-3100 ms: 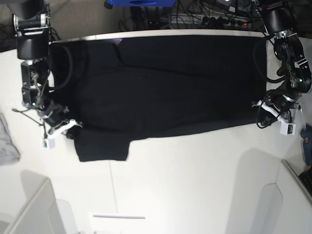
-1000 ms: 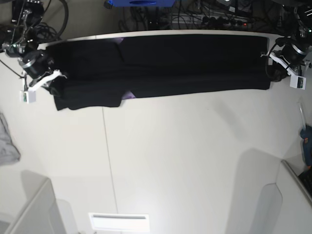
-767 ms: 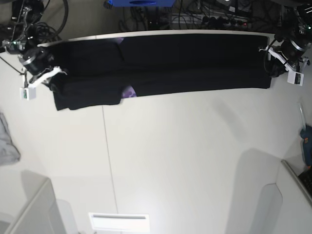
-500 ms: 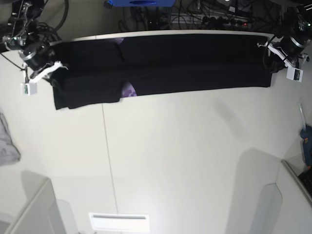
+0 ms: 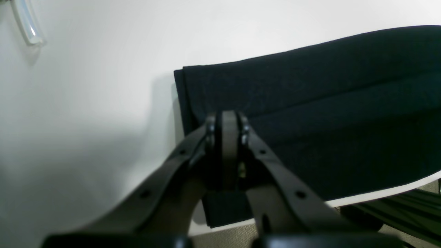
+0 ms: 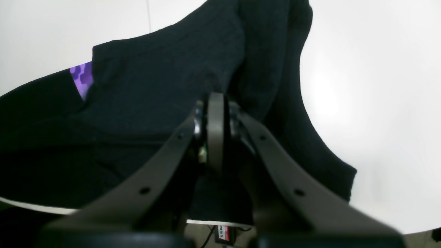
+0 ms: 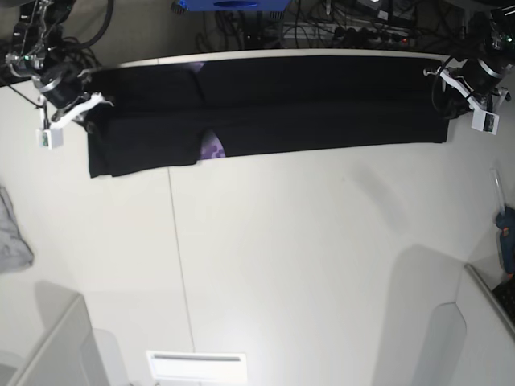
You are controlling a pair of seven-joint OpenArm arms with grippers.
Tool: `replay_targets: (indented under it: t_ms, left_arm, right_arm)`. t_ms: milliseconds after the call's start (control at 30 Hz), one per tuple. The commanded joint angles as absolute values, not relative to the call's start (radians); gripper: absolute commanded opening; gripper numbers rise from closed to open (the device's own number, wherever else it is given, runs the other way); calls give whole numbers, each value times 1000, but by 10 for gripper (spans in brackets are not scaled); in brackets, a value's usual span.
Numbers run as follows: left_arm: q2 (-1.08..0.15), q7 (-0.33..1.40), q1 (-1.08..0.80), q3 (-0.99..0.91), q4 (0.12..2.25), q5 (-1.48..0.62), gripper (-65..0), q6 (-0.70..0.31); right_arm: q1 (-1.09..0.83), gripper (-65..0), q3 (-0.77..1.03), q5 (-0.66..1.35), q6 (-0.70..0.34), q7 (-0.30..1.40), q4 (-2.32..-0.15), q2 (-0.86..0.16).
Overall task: Fold the T-shirt properly
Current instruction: 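Lay the hem down over the folded shoulder edge with both grippers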
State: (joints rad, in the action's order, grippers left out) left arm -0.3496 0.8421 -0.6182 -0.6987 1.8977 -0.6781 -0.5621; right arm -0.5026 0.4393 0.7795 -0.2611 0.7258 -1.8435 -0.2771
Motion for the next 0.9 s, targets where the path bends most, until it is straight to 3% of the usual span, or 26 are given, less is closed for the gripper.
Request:
replay_targets:
  t_ms: [0,800,867]
  left_arm:
    - [-363,823,-624,-705,1908,-682,-650,-567]
    - [-315,823,-622,-711,1906,-516,-650,-565]
    - [-315,823,-624,-711,1906,-516,-650,-565]
  right_arm:
    - [-510,-650,446,782,-263,708,-1839,-283]
    - [-549,-650,469,780,-263,700,-1804,-223]
    - [-550,-575,481,780,-263,700,-1804,-206]
